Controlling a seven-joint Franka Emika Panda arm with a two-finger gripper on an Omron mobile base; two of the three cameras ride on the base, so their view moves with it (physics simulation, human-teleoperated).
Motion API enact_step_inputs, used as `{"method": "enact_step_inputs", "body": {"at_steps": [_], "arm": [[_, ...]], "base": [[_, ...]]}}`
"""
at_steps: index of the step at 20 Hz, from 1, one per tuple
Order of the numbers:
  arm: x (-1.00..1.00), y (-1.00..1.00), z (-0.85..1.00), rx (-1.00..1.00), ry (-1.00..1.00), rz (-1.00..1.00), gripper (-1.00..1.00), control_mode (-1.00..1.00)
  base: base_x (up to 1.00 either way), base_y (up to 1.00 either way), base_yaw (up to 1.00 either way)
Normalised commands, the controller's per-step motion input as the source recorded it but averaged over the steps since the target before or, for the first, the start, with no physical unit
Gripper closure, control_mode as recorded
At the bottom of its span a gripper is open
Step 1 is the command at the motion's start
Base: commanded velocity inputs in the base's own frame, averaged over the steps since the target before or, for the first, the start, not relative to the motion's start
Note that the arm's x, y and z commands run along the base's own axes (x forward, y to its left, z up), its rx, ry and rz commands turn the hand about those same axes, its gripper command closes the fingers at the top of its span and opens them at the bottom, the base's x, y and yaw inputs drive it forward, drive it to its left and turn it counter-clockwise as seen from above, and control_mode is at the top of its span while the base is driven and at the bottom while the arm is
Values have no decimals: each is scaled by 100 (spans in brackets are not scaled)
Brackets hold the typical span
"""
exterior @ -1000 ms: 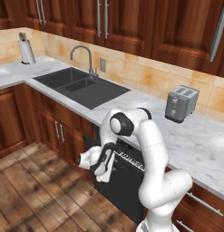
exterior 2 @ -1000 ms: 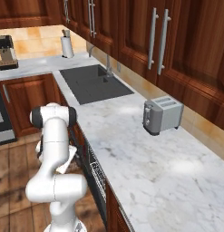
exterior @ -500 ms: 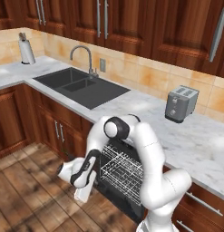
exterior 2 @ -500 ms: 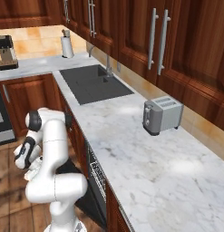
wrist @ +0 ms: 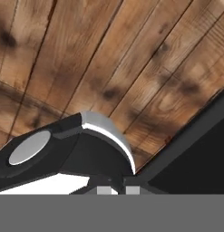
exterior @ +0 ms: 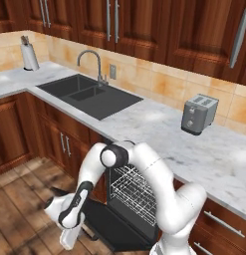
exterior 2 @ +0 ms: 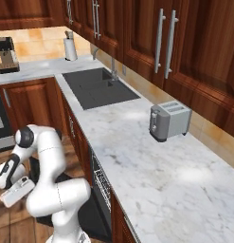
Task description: Open the dishwasher door and pull out the top rack.
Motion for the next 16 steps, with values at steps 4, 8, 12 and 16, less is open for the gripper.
{"method": "enact_step_inputs", "body": {"at_steps": [4, 8, 12, 16], "arm": [[-42, 19, 54, 15, 0, 12, 100, -100], [-54, 6, 98, 8, 0, 9, -100, -100], [-48, 0, 100, 0, -1, 7, -100, -100], [-37, -32, 100, 0, -2, 5, -100, -100]], "base": [[0, 0, 0], [0, 0, 0], [0, 0, 0], [0, 0, 0]]}}
